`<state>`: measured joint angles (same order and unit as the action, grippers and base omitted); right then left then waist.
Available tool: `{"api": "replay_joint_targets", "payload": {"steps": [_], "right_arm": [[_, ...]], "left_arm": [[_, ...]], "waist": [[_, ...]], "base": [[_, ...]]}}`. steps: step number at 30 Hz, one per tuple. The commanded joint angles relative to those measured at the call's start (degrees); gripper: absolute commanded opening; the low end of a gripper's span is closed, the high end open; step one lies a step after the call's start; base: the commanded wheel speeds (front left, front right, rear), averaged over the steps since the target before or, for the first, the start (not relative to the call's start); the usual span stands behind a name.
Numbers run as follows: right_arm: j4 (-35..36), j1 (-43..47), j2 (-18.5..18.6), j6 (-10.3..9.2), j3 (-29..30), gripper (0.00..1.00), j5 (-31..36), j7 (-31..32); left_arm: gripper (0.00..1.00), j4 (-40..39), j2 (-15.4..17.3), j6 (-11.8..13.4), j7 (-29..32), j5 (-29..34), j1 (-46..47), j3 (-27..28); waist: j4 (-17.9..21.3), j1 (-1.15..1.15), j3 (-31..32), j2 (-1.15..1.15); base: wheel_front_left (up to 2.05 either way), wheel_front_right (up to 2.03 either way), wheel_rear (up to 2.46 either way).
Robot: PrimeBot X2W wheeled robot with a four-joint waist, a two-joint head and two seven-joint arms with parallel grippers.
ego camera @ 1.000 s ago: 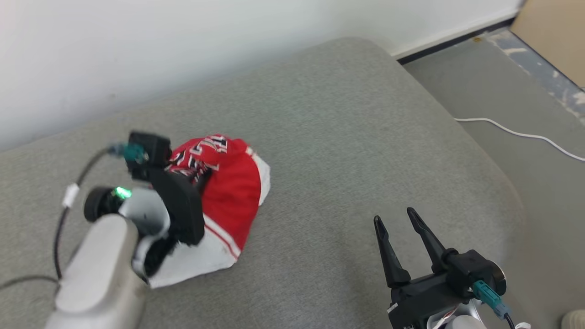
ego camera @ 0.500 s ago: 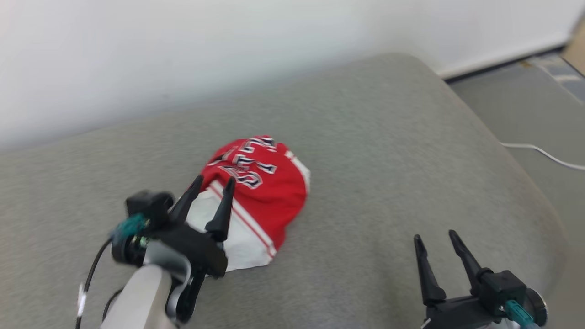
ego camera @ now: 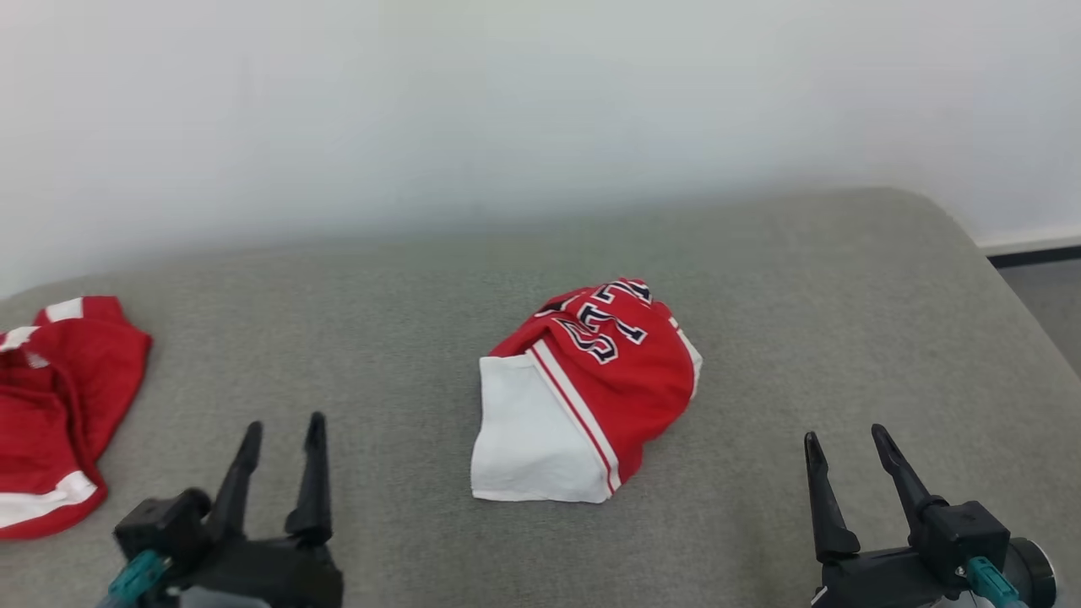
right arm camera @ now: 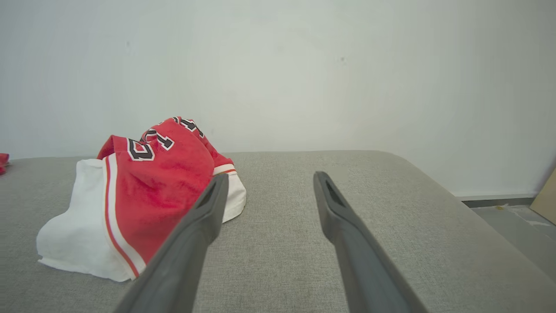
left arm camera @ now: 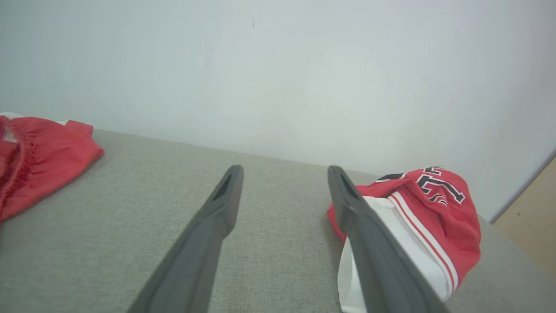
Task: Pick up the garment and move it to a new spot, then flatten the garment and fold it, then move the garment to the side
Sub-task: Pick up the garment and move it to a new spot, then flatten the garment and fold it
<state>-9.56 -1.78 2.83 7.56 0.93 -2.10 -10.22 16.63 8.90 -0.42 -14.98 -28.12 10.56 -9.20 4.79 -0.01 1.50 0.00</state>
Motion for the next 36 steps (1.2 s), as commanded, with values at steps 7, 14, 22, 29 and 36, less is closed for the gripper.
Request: {"api": "replay_joint_targets", "payload": {"steps": [7, 14, 22, 29, 36], "right_arm": [[-1.16, 0.63, 1.72, -0.14, -0.24, 1.0, -0.51, -0.28], [-2.82, 1.1, 2.45, -0.14, -0.46, 1.0, -1.53, -0.47], [-3.34, 2.18, 2.44, -0.14, -0.31, 1.0, -1.15, 0.04], [-3.22, 1.9, 2.19, -0.14, -0.59, 1.0, -1.07, 0.23], [-3.71, 0.06, 2.03, -0.14, -1.23, 1.0, -2.65, 0.79]], "left_arm": [[1.0, -7.54, 1.04, 1.35, -0.18, 7.65, -9.72, 3.65], [1.0, -9.68, -0.61, 2.28, -0.18, 9.81, -14.87, 6.45], [1.0, -12.8, -2.78, 1.98, -0.18, 11.18, -18.44, 9.64], [1.0, -12.83, -3.95, 0.8, -0.19, 12.34, -19.05, 10.63], [1.0, -12.47, -4.66, 0.11, -0.19, 13.32, -18.53, 10.65]], "waist": [[-3.39, 0.01, 2.55, 0.0], [-2.9, 0.01, 3.36, 0.0], [-2.7, 0.01, 3.94, 0.0], [-2.76, 0.01, 3.85, 0.0], [-3.12, 0.01, 3.45, 0.0]], "base": [[0.0, 0.0, 0.0], [0.0, 0.0, 0.0], [0.0, 0.0, 0.0], [0.0, 0.0, 0.0], [0.0, 0.0, 0.0]]}}
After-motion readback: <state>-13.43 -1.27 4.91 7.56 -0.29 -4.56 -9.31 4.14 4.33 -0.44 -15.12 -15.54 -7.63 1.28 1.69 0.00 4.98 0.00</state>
